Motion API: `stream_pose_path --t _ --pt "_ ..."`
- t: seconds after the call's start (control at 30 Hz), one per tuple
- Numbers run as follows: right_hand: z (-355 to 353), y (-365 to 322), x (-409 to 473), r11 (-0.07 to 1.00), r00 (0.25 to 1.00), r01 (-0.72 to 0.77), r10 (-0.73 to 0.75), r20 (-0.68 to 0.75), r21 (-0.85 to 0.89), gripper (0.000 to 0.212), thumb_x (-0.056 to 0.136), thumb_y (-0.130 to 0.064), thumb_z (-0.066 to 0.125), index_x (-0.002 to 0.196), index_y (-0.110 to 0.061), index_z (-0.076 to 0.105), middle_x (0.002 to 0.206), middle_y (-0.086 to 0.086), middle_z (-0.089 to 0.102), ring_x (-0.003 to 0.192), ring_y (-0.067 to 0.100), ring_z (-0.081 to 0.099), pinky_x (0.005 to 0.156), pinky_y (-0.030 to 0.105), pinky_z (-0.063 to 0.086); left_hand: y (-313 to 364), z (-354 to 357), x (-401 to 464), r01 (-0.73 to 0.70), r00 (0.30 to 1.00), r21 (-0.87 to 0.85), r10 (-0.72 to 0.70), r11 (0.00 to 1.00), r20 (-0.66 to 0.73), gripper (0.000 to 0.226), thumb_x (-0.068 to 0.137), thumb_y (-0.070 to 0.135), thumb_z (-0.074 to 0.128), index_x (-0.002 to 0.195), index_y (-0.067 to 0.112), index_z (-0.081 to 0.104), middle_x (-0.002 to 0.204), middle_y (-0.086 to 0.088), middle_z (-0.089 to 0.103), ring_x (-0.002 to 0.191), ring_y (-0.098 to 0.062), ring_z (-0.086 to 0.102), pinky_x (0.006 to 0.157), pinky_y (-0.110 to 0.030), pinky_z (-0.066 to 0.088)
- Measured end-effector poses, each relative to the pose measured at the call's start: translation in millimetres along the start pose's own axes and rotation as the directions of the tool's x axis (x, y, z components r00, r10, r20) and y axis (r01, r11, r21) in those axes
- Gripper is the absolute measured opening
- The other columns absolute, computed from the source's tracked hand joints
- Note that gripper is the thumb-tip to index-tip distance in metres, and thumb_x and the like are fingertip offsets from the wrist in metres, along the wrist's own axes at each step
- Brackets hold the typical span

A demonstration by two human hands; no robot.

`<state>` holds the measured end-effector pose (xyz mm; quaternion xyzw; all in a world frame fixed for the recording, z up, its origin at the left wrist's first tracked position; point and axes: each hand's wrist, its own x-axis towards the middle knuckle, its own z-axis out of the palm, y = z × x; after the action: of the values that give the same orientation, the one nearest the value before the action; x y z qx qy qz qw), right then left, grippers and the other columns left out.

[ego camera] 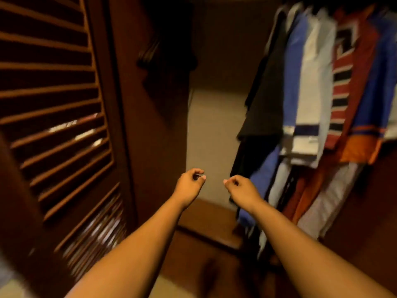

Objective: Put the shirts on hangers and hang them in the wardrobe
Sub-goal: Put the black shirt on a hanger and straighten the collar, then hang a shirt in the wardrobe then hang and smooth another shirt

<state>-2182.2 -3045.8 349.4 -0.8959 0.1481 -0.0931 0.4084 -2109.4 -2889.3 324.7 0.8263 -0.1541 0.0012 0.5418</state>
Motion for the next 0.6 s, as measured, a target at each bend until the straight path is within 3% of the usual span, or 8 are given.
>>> stream_pose_path --t 0.17,0.3,0.37,0.43,0.53,0.6 --pt "120 57 -70 0.992 0.946 -0.121 0.121 0.302 -0.018 0.023 0.097 -0.028 0.054 0.084 -0.009 0.056 0.075 0.009 0.054 0.078 0.025 0.052 0.062 0.029 0.031 -109 -18 -135 0.346 0.937 0.017 -0.345 0.938 -0.061 0.021 0.092 0.017 0.061 0.111 0.007 0.064 0.098 -0.009 0.065 0.09 -0.021 0.06 0.081 -0.03 0.046" --pt "192 84 -128 0.976 0.834 -0.165 0.215 0.509 -0.141 0.026 0.099 -0.035 0.049 0.102 -0.01 0.057 0.098 0.009 0.056 0.094 0.025 0.054 0.076 0.029 0.038 -165 -45 -222 0.529 0.847 0.039 -0.524 0.848 -0.089 0.021 0.096 0.019 0.054 0.115 0.01 0.06 0.104 -0.009 0.064 0.096 -0.021 0.058 0.083 -0.028 0.044" --pt "221 84 -157 0.973 0.778 -0.162 0.228 0.585 -0.164 0.024 0.099 -0.034 0.048 0.109 -0.014 0.054 0.112 0.011 0.056 0.103 0.026 0.053 0.09 0.037 0.043 -187 -61 -262 0.608 0.79 0.033 -0.601 0.793 -0.124 0.018 0.098 0.02 0.052 0.113 0.014 0.059 0.102 -0.006 0.062 0.091 -0.017 0.055 0.076 -0.023 0.041" --pt "247 76 -182 0.969 0.722 -0.149 0.241 0.649 -0.195 0.034 0.099 -0.033 0.047 0.125 -0.012 0.052 0.131 0.012 0.054 0.119 0.032 0.05 0.102 0.039 0.038 -209 -78 -299 0.679 0.724 0.023 -0.666 0.733 -0.179 0.021 0.098 0.023 0.052 0.115 0.013 0.059 0.107 -0.006 0.064 0.092 -0.017 0.056 0.075 -0.021 0.041" --pt "279 53 -210 0.967 0.631 -0.09 0.24 0.738 -0.237 0.044 0.101 -0.033 0.042 0.139 -0.011 0.042 0.142 0.011 0.046 0.129 0.032 0.044 0.101 0.033 0.035 -231 -104 -344 0.764 0.627 0.005 -0.74 0.645 -0.245 0.021 0.098 0.023 0.049 0.115 0.013 0.058 0.093 -0.002 0.063 0.072 -0.011 0.054 0.056 -0.017 0.04" --pt "302 36 -222 0.972 0.587 -0.033 0.206 0.783 -0.231 0.042 0.102 -0.034 0.041 0.138 -0.011 0.043 0.14 0.01 0.047 0.127 0.03 0.046 0.096 0.033 0.037 -240 -123 -362 0.798 0.574 -0.026 -0.771 0.603 -0.275 0.022 0.099 0.021 0.048 0.116 0.011 0.057 0.083 0.002 0.058 0.067 -0.009 0.051 0.055 -0.018 0.039"
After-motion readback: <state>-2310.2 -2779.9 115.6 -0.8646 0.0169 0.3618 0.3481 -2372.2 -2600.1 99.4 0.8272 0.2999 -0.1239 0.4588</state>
